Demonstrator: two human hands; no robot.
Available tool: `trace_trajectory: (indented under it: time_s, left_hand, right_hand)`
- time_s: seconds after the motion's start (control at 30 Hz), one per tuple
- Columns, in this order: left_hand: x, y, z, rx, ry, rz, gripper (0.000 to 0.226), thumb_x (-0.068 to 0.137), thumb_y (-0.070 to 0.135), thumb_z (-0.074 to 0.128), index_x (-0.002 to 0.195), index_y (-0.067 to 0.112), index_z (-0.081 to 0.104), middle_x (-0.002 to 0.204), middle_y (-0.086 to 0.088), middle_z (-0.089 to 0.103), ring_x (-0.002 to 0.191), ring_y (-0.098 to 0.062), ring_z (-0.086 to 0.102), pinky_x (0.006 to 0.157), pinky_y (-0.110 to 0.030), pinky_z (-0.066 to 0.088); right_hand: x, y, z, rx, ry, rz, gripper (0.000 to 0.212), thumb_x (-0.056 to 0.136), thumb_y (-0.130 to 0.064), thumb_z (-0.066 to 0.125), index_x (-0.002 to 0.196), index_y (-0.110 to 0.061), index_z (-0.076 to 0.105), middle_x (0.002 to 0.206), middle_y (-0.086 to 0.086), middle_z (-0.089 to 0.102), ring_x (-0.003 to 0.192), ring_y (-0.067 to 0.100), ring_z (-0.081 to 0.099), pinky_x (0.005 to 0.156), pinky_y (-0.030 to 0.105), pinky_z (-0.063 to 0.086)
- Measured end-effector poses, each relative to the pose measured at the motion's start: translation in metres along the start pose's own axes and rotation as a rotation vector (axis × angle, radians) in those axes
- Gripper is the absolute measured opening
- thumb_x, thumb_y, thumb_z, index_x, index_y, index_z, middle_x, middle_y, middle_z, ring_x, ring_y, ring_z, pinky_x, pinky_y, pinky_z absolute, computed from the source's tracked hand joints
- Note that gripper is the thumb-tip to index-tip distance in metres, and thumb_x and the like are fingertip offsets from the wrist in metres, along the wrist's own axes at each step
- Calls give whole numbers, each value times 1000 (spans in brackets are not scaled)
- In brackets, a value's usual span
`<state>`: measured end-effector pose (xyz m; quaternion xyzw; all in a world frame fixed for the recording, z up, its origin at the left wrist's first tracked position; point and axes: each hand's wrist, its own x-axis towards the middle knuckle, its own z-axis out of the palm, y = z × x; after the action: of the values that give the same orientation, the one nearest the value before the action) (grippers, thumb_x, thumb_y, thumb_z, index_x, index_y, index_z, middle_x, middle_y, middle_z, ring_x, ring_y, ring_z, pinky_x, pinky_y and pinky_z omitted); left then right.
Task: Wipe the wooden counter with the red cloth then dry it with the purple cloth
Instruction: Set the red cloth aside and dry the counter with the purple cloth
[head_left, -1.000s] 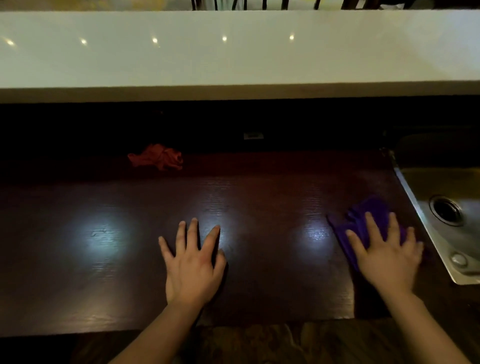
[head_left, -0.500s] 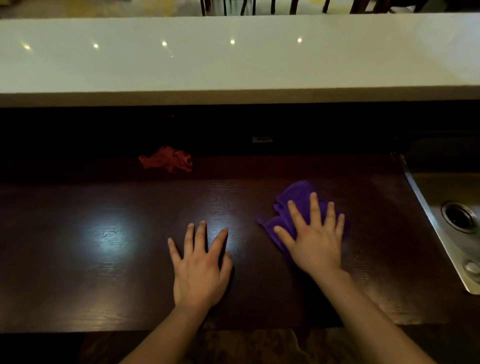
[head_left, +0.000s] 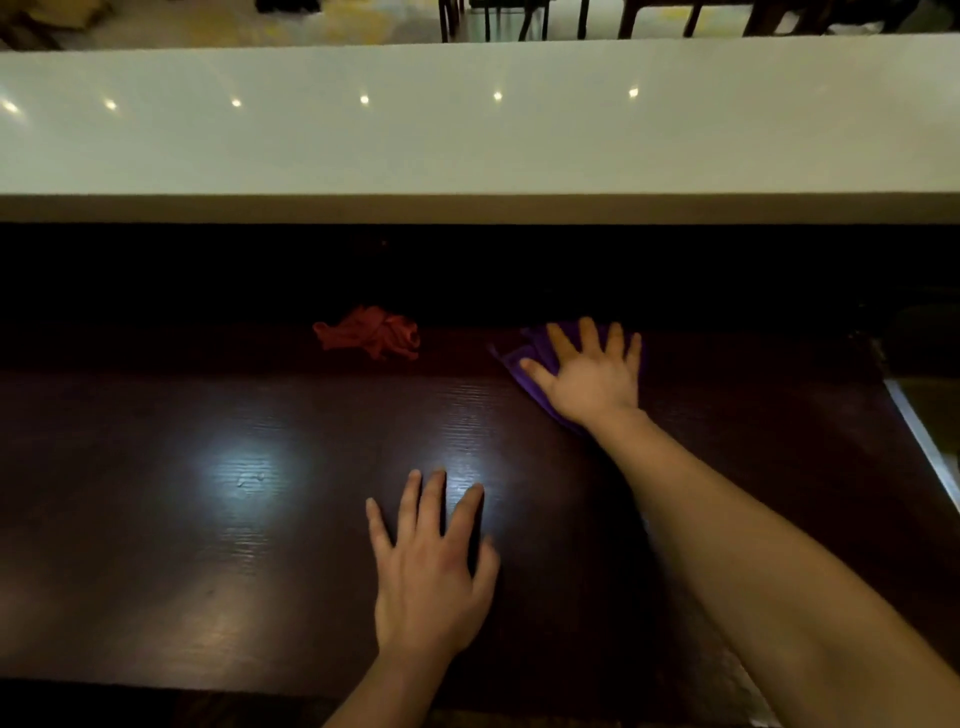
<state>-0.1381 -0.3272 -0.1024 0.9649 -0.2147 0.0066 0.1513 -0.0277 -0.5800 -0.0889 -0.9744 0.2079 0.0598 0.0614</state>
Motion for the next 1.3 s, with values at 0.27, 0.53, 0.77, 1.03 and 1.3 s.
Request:
trace_trajectory:
  time_s: [0.27, 0.53, 0.77, 1.03, 1.3]
  left_hand:
    - [-4, -5, -8, -231, 159, -42, 56, 89, 38, 45, 143, 29, 46, 153, -14, 37, 143, -29, 32, 113, -62, 25]
    - [-3, -5, -12, -200, 124, -49, 54, 88, 40, 44, 140, 27, 51, 152, -14, 39, 143, -28, 32, 112, -63, 26]
    - [-3, -6, -12, -211, 126, -58, 53, 90, 39, 42, 140, 25, 50, 152, -12, 40, 144, -27, 30, 112, -64, 27]
    - [-2, -6, -4, -142, 58, -41, 51, 90, 43, 41, 140, 31, 44, 151, -9, 41, 146, -26, 27, 114, -64, 20]
    - [-7, -7, -14, -312, 119, -48, 48, 91, 22, 58, 138, 23, 51, 149, -10, 43, 144, -24, 29, 114, -63, 21]
  right_hand:
    - [-117, 6, 40, -116, 29, -897, 70, 90, -78, 28, 152, -45, 20, 166, -5, 7, 152, 28, 8, 121, 49, 5]
    - [-34, -75, 20, -27, 99, -156, 71, 89, -73, 25, 151, -39, 25, 166, 0, 9, 149, 42, 8, 118, 59, 3]
    - [-124, 46, 35, -98, 114, -581, 62, 95, -71, 22, 149, -42, 32, 164, 1, 18, 147, 35, 26, 118, 53, 19]
    - [-73, 57, 15, -7, 81, 145, 70, 91, -73, 21, 151, -39, 29, 165, 6, 16, 147, 44, 16, 118, 60, 13]
    - [-190, 47, 38, -77, 74, -338, 67, 90, -77, 26, 149, -45, 29, 164, -1, 18, 148, 33, 23, 120, 50, 16]
